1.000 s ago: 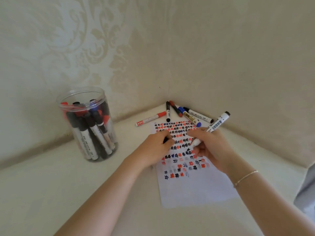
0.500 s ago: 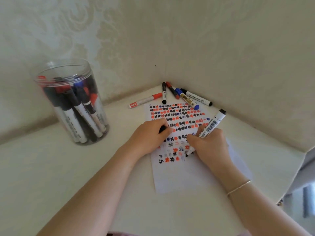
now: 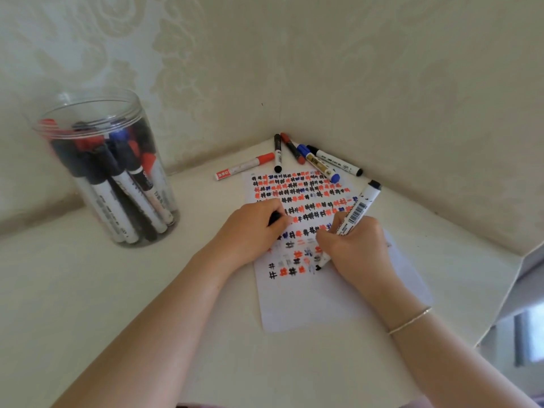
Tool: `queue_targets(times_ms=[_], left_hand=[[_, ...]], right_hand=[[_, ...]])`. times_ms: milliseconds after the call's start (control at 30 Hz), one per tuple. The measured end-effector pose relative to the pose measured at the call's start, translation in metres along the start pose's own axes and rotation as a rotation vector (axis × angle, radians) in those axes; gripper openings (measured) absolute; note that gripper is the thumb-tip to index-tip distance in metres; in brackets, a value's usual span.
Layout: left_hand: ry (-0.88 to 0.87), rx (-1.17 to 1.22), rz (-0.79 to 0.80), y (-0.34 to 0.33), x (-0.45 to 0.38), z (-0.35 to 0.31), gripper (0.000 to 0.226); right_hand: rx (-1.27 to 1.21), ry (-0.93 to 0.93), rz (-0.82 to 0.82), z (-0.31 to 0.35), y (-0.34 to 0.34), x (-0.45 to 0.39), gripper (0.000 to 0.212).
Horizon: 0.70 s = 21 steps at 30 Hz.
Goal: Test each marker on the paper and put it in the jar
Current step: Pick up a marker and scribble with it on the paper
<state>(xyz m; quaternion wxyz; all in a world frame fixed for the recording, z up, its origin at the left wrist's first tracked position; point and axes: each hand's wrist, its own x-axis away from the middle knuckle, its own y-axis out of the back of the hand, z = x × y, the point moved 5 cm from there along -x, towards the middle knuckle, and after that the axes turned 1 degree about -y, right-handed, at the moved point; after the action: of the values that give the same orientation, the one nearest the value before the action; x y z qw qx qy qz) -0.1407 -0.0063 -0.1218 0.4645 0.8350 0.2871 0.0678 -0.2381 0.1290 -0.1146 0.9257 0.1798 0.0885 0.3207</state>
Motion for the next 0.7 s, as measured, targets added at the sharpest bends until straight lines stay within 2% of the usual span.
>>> queue_targets(times_ms=[167, 367, 533, 700], left_hand=[[0.012, 0.002, 0.013, 0.0004, 0.0002, -0.0013, 0.021], [0.008, -0.006, 0.014, 0.0020, 0.0022, -0.0048, 0.022], [0.014, 0.118, 0.014, 0.0051, 0.0038, -0.0085, 0.024], [-0.006, 0.186, -0.041, 0.0089, 0.0040, -0.0100, 0.023]], right_hand=[[-0.024, -0.007, -0.046, -0.0006, 0.0036, -0.0022, 0.016], [-0.037, -0.023, -0.002, -0.0006, 0.0000, -0.0008, 0.037], [-0.060, -0.024, -0.040, -0.0029, 0.0033, -0.0030, 0.023], [-0.025, 0.005, -0.024, -0.0033, 0.0015, -0.0030, 0.033]])
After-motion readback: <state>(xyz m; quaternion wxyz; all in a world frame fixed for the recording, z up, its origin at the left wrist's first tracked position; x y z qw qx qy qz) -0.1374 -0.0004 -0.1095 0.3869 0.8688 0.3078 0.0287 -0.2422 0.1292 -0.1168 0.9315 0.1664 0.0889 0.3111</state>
